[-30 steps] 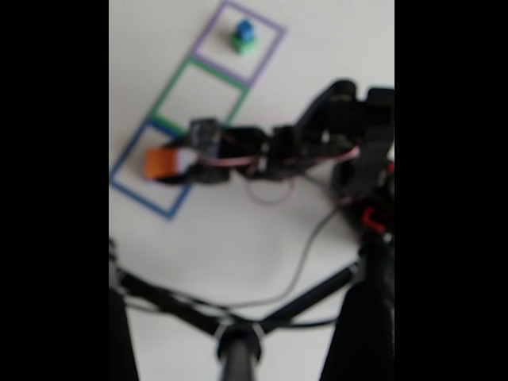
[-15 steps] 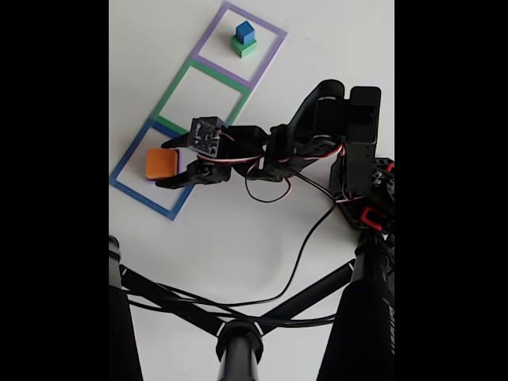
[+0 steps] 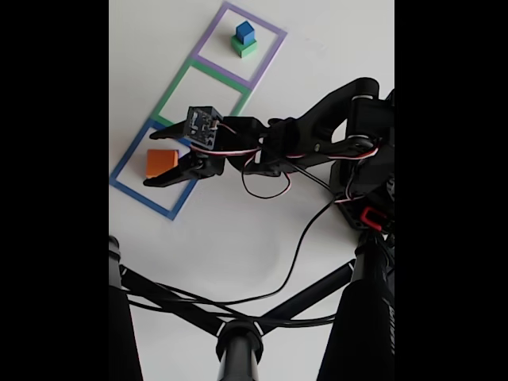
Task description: Tower of hanoi
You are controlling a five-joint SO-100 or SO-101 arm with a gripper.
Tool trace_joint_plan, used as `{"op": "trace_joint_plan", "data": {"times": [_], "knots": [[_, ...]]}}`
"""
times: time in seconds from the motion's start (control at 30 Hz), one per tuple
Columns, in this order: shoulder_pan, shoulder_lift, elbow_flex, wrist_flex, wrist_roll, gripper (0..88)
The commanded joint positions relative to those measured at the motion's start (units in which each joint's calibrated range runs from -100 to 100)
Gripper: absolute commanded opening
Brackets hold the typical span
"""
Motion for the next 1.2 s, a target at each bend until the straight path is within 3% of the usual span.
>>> {"op": "trace_joint_plan", "data": {"times": [0.0,0.23,0.43,0.53,0.8,1.17], "knots": [[1.69,-16.47,-3.26,17.44,0.0,24.9],[5.81,-35.61,-20.08,61.73,0.0,6.0],[11.95,-37.87,-44.9,95.17,0.0,1.8],[14.92,-37.38,-55.9,106.42,0.0,0.2],[23.26,-35.93,-74.72,124.97,0.0,0.2],[36.49,-40.45,-68.08,125.78,0.0,1.9]]}}
